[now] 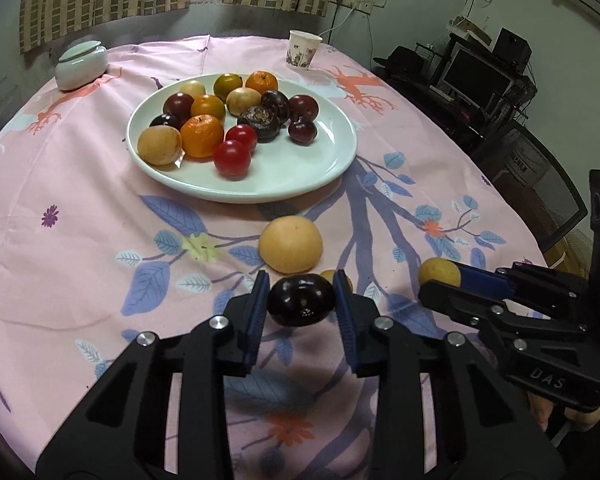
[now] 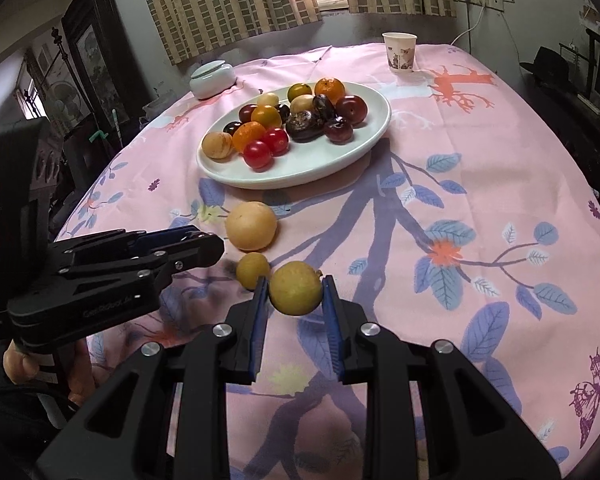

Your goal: Organize fruits

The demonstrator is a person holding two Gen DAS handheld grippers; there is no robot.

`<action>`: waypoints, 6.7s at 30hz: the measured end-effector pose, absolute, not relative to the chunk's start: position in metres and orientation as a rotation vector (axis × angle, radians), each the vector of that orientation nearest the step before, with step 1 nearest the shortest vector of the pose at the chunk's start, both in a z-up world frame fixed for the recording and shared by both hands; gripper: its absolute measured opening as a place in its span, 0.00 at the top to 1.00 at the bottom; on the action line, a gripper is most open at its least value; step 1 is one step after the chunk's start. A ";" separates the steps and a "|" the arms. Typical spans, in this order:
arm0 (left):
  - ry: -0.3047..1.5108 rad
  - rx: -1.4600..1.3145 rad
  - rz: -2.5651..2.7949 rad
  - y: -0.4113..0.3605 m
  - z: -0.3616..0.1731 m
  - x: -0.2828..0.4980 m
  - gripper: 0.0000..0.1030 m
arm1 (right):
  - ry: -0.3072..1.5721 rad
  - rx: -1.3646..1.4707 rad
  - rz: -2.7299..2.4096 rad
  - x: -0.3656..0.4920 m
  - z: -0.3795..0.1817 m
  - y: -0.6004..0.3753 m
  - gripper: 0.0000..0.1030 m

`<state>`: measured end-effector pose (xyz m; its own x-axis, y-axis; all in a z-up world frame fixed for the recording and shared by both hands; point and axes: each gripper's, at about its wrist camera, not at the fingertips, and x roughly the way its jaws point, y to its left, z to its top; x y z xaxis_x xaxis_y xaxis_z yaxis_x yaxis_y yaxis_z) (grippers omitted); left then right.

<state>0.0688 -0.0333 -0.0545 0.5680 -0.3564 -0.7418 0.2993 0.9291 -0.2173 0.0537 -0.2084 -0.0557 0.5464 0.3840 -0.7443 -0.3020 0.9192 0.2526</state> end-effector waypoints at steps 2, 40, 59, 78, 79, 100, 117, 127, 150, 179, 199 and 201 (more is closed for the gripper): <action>0.864 -0.073 -0.384 -0.029 -0.047 0.064 0.68 | 0.905 0.093 0.418 0.054 -0.054 -0.202 0.74; 0.879 -0.061 -0.292 -0.012 -0.032 0.198 0.68 | 0.870 0.017 0.472 0.188 -0.041 -0.165 0.74; 0.811 -0.108 -0.245 0.009 -0.016 0.197 0.36 | 0.839 -0.043 0.394 0.201 -0.050 -0.158 0.27; 0.790 -0.151 -0.261 0.034 -0.033 0.075 0.04 | 0.878 0.008 0.373 0.056 -0.051 -0.194 0.01; 0.788 -0.147 -0.250 0.036 -0.033 0.073 0.04 | 0.886 0.012 0.384 0.056 -0.052 -0.191 0.01; 0.827 -0.200 -0.213 0.067 -0.044 0.063 0.05 | 0.993 0.012 0.438 0.090 -0.092 -0.144 0.74; 0.936 0.017 -0.292 -0.059 -0.077 0.122 0.14 | 0.924 0.213 0.366 0.061 -0.082 -0.246 0.74; 0.963 0.013 -0.331 -0.070 -0.086 0.121 0.54 | 0.922 0.226 0.382 0.059 -0.081 -0.250 0.74; 0.859 -0.022 -0.365 -0.028 -0.018 0.135 0.54 | 0.866 0.031 0.404 0.122 -0.035 -0.190 0.74; 0.887 -0.005 -0.246 -0.036 -0.026 0.255 0.15 | 0.842 -0.151 0.305 0.216 -0.056 -0.156 0.23; 0.760 0.015 -0.028 0.014 0.015 0.076 0.02 | 0.869 -0.115 0.108 0.088 -0.023 -0.173 0.01; 0.769 0.010 -0.046 0.014 0.014 0.068 0.02 | 0.854 -0.134 0.096 0.083 -0.020 -0.171 0.01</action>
<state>0.0685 0.0143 0.0137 0.7179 -0.0379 -0.6951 0.0449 0.9990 -0.0081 0.0831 -0.1707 -0.0199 0.6533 0.0302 -0.7565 -0.1378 0.9873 -0.0795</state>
